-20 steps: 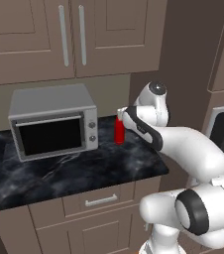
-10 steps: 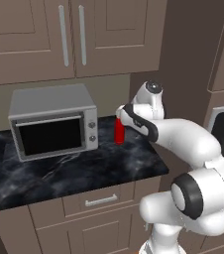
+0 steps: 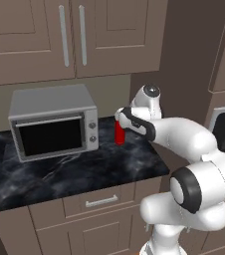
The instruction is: Move the drinks to the dining counter.
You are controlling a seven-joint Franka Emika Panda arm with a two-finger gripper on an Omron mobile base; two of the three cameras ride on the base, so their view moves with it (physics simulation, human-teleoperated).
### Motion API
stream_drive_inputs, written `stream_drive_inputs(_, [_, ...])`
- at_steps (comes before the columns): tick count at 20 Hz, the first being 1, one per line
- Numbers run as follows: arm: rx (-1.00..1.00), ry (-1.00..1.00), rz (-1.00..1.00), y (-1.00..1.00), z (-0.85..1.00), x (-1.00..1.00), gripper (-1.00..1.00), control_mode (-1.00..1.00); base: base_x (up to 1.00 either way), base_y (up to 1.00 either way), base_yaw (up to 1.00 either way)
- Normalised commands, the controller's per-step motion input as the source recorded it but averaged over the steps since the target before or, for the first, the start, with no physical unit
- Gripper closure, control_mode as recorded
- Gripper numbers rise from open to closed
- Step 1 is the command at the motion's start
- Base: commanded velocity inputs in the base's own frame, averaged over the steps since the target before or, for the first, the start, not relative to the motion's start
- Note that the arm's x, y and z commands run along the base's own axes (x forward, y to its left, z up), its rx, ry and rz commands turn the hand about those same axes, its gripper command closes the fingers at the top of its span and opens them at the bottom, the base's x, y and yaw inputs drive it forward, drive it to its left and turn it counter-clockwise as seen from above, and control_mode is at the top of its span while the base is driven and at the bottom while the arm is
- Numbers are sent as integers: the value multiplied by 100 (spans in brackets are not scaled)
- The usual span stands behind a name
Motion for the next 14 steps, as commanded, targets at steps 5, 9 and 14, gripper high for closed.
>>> stream_drive_inputs(5, [0,-6,0,0,-6,3,-100,-100,0,0,0])
stream_drive_inputs(9, [0,-4,0,0,0,13,-100,-100,0,0,0])
stream_drive_inputs(14, [0,-1,0,3,0,13,-100,-100,0,0,0])
